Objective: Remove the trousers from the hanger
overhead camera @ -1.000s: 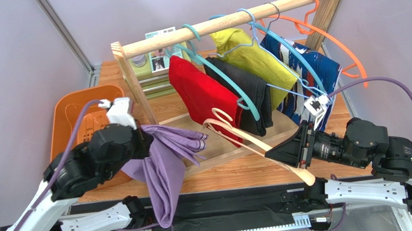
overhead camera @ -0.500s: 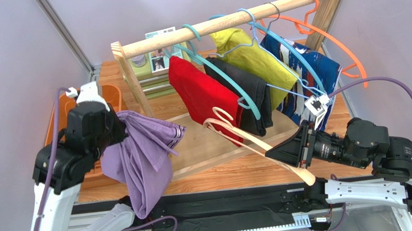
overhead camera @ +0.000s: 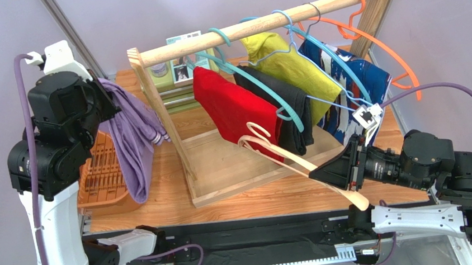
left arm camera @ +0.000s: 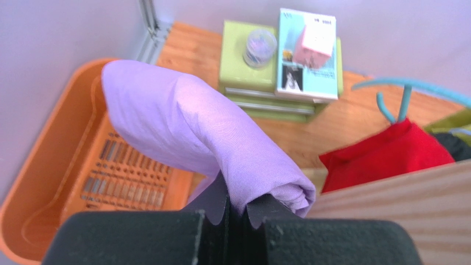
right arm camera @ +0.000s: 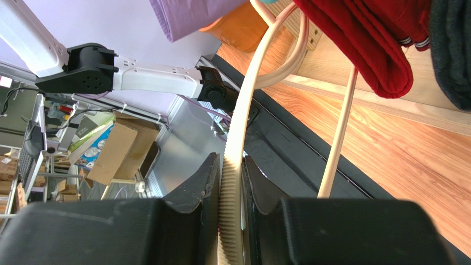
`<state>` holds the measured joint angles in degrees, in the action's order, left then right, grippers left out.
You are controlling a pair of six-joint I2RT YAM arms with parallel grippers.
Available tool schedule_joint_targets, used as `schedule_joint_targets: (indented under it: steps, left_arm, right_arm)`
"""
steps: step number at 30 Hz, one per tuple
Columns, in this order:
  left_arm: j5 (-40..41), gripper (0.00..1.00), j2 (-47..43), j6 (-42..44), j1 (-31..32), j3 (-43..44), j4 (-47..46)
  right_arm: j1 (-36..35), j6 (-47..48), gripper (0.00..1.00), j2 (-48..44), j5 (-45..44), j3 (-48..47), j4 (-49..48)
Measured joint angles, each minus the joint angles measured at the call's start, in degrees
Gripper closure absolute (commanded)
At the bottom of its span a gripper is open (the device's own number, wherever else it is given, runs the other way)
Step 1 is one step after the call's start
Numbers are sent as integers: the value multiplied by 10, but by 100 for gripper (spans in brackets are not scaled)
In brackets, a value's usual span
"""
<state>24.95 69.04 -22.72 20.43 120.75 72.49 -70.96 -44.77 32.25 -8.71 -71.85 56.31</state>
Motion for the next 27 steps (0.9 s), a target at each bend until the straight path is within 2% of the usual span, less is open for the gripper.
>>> schedule_joint_targets:
  steps: [7, 18, 22, 27]
  left_arm:
    - [98, 100, 28, 45, 0, 46, -25]
    - [285, 100, 17, 77, -13, 34, -9]
    - [296, 100, 9, 56, -67, 16, 32]
    - [262, 100, 13, 26, -154, -41, 62]
  right_arm:
    - [0, 7, 100, 5, -3, -31, 34]
    - [0, 27, 100, 35, -2, -85, 82]
    - [0, 43, 100, 58, 5, -109, 99]
    - [0, 67, 100, 79, 9, -127, 111]
